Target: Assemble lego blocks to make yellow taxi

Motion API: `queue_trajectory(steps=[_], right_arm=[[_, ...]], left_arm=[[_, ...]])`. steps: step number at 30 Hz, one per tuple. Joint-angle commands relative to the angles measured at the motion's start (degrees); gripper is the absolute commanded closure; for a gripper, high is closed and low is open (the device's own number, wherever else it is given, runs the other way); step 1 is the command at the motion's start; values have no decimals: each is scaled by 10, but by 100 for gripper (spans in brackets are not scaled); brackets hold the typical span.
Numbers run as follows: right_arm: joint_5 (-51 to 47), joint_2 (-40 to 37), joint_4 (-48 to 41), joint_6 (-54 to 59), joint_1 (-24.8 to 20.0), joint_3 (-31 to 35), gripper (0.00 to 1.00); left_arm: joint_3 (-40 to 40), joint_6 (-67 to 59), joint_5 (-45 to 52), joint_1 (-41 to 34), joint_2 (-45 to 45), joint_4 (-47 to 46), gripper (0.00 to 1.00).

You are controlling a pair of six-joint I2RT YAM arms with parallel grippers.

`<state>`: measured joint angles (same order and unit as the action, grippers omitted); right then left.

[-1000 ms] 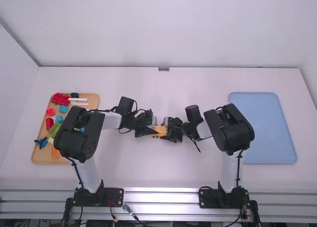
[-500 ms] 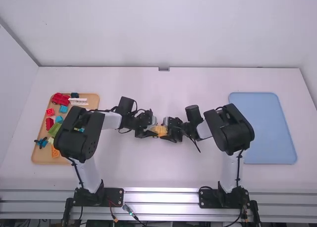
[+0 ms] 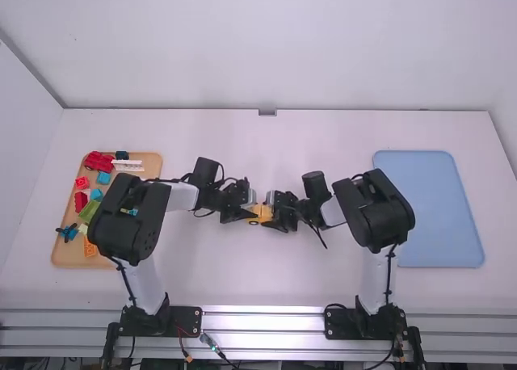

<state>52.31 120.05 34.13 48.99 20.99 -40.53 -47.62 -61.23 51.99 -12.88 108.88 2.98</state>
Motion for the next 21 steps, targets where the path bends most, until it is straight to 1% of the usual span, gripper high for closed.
queue_trajectory(steps=[1, 2, 3, 6, 9, 15, 16, 17, 18, 21], right_arm=[[4, 7, 1, -1, 1, -4, 36], [4, 7, 1, -1, 1, -4, 35], [4, 7, 1, -1, 1, -4, 35], [4, 7, 0, -1, 1, -4, 35], [4, 7, 0, -1, 1, -4, 35], [4, 7, -1, -1, 1, -4, 34], [4, 7, -1, -1, 1, -4, 34], [4, 7, -1, -1, 1, -4, 34], [4, 7, 0, -1, 1, -4, 34], [4, 7, -1, -1, 1, -4, 33]], left_arm=[[6, 2, -3, -2, -6, -3, 52], [6, 2, 5, -3, -6, -3, 43], [6, 2, 14, -4, -6, -3, 36], [6, 4, 42, 2, -6, 7, 36], [6, 4, 50, 10, -14, 9, 37], [6, 3, 116, 50, -64, -29, 38], [6, 3, 123, 56, -71, -34, 44], [7, 4, 133, 71, -82, -42, 77], [7, 3, 136, 78, -83, -49, 98], [7, 3, 112, 75, -78, -61, 98]])
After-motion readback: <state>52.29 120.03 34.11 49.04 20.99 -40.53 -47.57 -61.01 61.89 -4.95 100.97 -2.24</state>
